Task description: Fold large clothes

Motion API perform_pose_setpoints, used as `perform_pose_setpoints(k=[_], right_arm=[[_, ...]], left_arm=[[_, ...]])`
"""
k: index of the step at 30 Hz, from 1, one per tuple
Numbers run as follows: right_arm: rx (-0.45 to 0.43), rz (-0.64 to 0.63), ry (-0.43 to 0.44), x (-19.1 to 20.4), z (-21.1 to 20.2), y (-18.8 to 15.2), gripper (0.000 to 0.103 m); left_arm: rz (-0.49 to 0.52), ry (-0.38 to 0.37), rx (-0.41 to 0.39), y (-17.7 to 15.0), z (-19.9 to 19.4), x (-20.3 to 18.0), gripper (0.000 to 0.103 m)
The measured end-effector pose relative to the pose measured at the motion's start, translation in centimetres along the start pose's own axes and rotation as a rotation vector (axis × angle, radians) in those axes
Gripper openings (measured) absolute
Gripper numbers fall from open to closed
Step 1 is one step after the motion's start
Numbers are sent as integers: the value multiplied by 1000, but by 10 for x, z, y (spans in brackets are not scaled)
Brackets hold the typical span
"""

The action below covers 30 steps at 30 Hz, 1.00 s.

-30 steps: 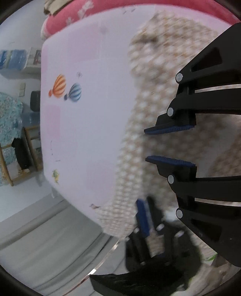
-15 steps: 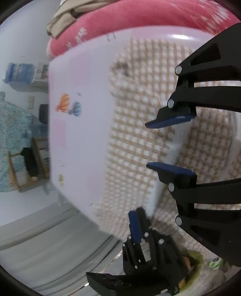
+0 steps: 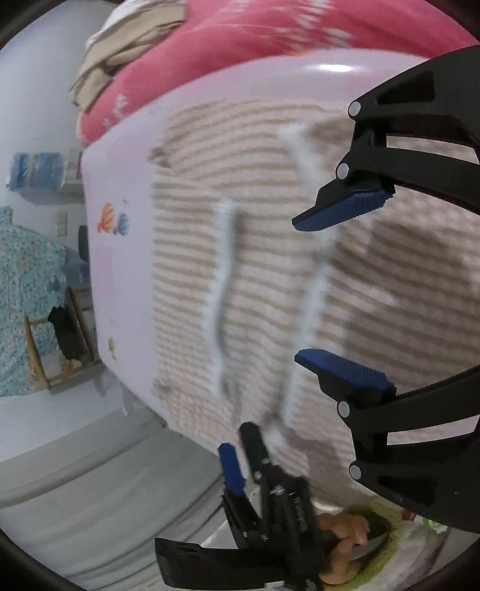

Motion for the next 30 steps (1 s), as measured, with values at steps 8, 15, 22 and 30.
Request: perform_pose_setpoints(k=[8, 15, 22, 30], right_arm=[[46, 10, -12, 2, 7, -43, 72], [68, 81, -1, -12, 23, -49, 79], [74, 84, -16, -9, 25, -49, 81], [78, 92, -47, -2, 32, -47, 81]], left_arm=[[-54, 121, -22, -53, -42, 7, 69], [-147, 193, -29, -84, -53, 29, 69], [-222, 171, -63, -96, -53, 54, 52], [-249, 97, -58, -84, -19, 75, 40]])
Point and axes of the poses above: each gripper's, at about its wrist camera, not at the fingertips, and z roughly the way its jaws point, x to its left, y to its top, the point moved 3 cm from there along z, roughly the way its jaws point, and after that the axes turned 11 degrees about z, right-handed, at the moved point
